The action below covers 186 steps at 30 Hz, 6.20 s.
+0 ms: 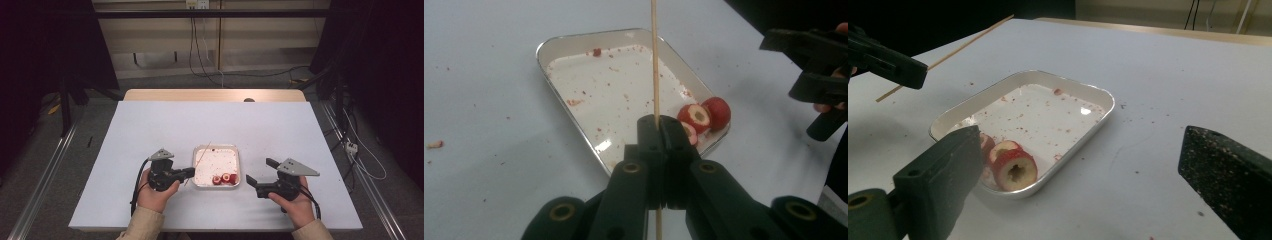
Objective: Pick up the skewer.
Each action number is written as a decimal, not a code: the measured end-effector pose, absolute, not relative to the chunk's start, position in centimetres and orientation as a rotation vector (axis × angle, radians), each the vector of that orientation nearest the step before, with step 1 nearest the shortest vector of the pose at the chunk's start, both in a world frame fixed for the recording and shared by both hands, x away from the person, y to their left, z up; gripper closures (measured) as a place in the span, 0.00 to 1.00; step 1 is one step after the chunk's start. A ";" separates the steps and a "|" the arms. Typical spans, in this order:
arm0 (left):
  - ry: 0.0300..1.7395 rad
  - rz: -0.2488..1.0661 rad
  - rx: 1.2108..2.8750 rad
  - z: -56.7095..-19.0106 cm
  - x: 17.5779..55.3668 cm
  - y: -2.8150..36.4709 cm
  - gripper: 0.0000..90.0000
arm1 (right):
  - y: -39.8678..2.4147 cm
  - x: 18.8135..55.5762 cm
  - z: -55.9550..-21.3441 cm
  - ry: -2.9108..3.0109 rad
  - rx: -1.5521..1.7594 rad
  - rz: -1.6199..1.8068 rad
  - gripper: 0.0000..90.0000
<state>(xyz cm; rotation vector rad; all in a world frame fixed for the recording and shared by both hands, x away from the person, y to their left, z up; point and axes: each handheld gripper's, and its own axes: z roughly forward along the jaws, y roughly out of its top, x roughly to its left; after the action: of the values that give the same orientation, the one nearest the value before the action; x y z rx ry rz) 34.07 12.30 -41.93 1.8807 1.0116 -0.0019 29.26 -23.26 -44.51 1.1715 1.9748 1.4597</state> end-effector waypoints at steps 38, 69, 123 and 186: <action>0.948 0.013 1.808 -41.9 33.5 13.4 0.99 | -15.0 33.5 -45.0 2.423 1.083 1.350 0.74; 0.953 0.006 1.805 -42.0 33.7 13.5 0.99 | -14.3 34.8 -45.7 2.374 1.357 1.485 0.82; 0.950 -0.010 1.849 -42.2 33.6 12.9 0.99 | -15.1 36.8 -44.8 2.344 1.404 1.357 0.71; 0.871 -0.086 1.905 -42.4 32.1 9.2 0.99 | -19.7 36.6 -40.5 1.870 1.782 1.944 0.83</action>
<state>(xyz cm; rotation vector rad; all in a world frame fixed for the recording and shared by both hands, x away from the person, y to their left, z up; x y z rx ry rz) 32.06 9.24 -42.41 1.9045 0.8713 -0.0861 36.62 -19.70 -40.51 1.7818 1.8698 1.9437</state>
